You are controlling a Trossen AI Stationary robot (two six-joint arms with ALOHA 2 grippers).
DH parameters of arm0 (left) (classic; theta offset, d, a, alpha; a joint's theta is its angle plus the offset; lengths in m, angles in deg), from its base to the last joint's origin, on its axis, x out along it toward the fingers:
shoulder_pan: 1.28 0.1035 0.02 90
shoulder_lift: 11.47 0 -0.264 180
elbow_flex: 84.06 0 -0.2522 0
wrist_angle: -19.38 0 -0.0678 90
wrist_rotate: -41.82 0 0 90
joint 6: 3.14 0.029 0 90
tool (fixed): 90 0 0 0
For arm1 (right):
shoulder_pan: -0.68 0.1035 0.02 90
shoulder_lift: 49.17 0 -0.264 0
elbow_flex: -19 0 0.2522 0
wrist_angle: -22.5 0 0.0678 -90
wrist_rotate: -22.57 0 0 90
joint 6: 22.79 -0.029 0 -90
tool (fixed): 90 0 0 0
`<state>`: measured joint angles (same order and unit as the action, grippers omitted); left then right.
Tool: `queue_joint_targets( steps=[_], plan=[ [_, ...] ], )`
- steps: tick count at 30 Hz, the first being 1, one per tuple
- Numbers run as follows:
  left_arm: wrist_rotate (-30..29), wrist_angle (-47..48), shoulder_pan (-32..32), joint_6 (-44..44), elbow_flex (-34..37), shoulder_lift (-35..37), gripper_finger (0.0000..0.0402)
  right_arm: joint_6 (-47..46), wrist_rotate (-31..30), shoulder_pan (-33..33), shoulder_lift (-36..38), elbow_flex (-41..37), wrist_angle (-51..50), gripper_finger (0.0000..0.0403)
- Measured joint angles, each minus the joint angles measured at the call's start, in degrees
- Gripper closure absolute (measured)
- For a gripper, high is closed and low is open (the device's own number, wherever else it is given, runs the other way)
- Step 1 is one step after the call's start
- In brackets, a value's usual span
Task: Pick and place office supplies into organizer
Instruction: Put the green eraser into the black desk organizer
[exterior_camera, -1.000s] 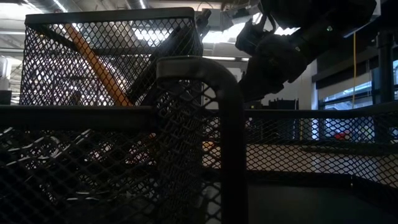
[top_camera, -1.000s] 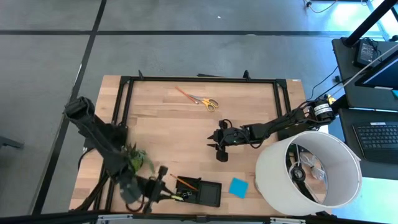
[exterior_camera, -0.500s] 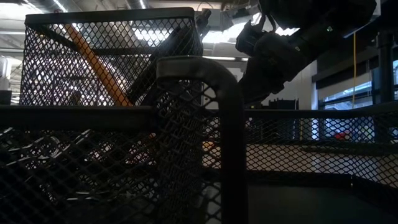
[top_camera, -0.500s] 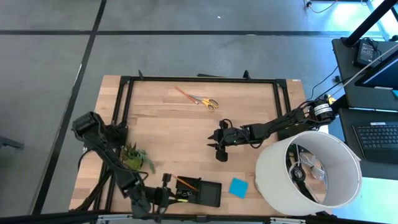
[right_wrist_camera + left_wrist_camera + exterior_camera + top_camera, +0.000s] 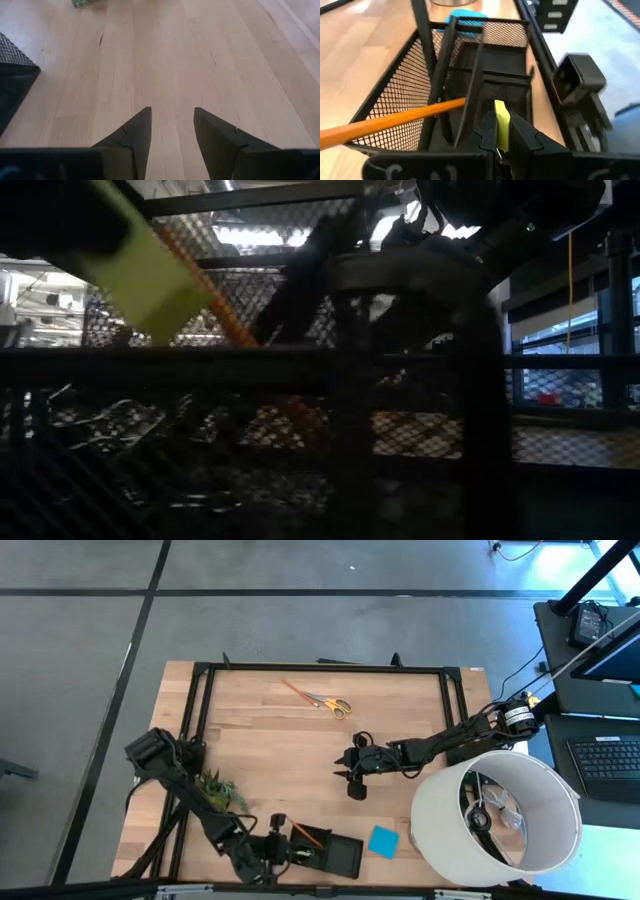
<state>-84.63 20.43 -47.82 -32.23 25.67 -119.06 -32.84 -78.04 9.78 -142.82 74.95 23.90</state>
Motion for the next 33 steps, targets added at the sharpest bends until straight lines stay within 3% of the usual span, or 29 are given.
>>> queue_joint_targets(
  steps=[17,23,33],
  plan=[
    [0.7,0.0,0.4,-0.8,0.0,-0.5,0.0386,0.0,0.0,0.0,0.0,0.0,-0.4,0.0254],
    [2.7,-6.4,-1.6,3.5,0.2,-0.8,0.0386,0.0,0.0,0.0,0.0,0.0,-0.5,0.0254],
    [-6.2,-4.6,-4.1,-1.0,0.2,-0.8,0.0386,0.0,0.0,0.0,0.0,0.0,-0.9,0.0254]
  ],
)
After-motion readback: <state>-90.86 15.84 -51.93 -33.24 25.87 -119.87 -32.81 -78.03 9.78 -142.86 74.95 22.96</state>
